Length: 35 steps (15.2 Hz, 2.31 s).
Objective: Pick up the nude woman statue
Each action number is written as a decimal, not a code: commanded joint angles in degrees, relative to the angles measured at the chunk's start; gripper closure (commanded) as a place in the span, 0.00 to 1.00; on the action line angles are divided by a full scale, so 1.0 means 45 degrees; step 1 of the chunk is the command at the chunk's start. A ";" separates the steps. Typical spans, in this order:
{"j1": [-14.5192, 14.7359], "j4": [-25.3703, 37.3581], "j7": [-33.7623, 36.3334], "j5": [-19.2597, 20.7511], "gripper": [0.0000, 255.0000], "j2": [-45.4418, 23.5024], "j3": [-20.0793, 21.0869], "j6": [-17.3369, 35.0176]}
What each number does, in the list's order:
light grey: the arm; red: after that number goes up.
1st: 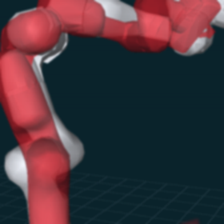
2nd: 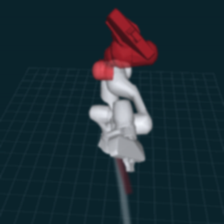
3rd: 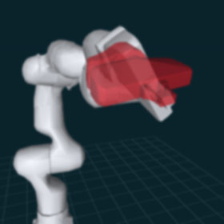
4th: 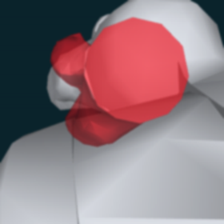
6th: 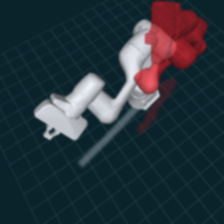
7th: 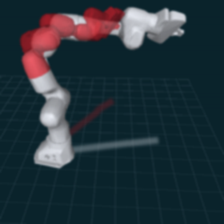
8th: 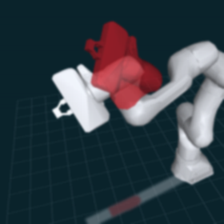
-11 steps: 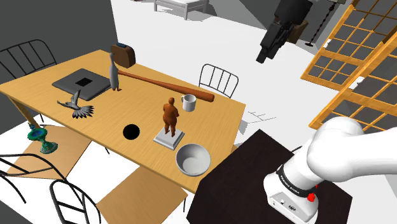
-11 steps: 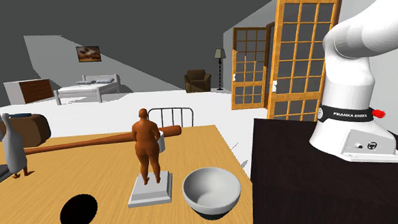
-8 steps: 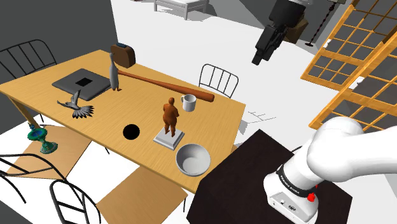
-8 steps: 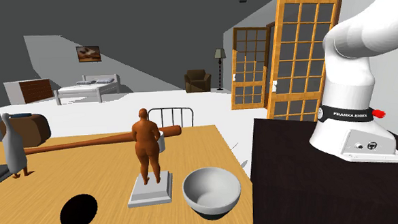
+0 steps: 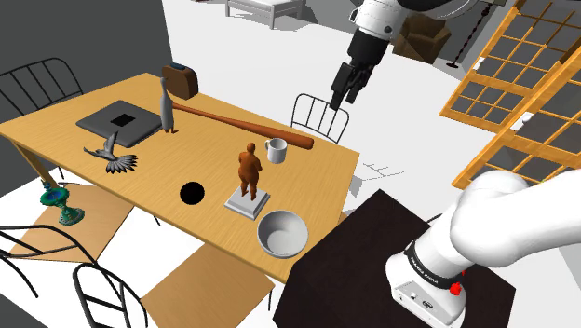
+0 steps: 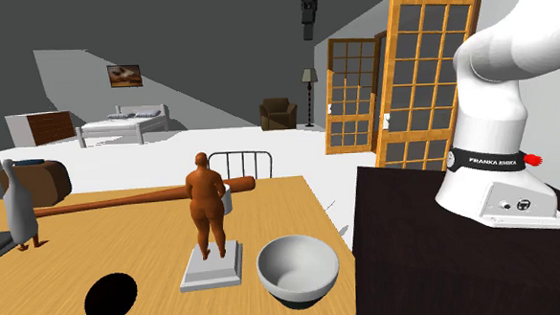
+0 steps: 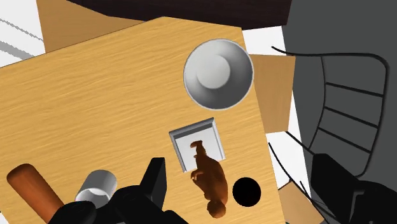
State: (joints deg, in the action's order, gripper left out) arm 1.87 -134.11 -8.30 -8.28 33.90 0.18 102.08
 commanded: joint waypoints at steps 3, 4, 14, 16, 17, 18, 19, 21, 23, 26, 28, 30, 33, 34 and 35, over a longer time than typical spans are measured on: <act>0.0154 0.0067 -0.0414 -0.0235 0.00 -0.1684 -0.0015 0.1559; 0.0199 0.0135 -0.0510 -0.0302 0.00 -0.2117 -0.0014 0.1907; 0.0591 0.1789 -0.1533 -0.1078 0.00 -0.6761 0.0082 0.4722; 0.0648 0.2324 -0.1731 -0.1236 0.00 -0.7729 0.0127 0.5118; 0.0673 0.2617 -0.1826 -0.1312 0.00 -0.8215 0.0153 0.5294; 0.0696 0.2926 -0.1918 -0.1383 0.00 -0.8702 0.0181 0.5455; 0.0717 0.3251 -0.2005 -0.1451 0.00 -0.9190 0.0212 0.5602; 0.0752 0.3951 -0.2166 -0.1572 0.00 -1.0171 0.0281 0.5850; 0.0781 0.4719 -0.2304 -0.1667 0.00 -1.1157 0.0358 0.6040; 0.0824 0.6003 -0.2466 -0.1761 0.00 -1.2651 0.0476 0.6211; 0.0834 0.6381 -0.2540 -0.1797 0.00 -1.3196 0.0521 0.6364; 0.0831 0.6328 -0.2616 -0.1841 0.00 -1.3403 0.0540 0.6619; 0.0823 0.6269 -0.2731 -0.1907 0.00 -1.3727 0.0569 0.6993; 0.0821 0.6254 -0.2770 -0.1929 0.00 -1.3838 0.0579 0.7116; 0.0819 0.6244 -0.2792 -0.1942 0.00 -1.3902 0.0585 0.7187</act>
State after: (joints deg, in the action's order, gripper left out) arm 5.61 -105.94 -20.66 -16.93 -28.29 2.79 133.97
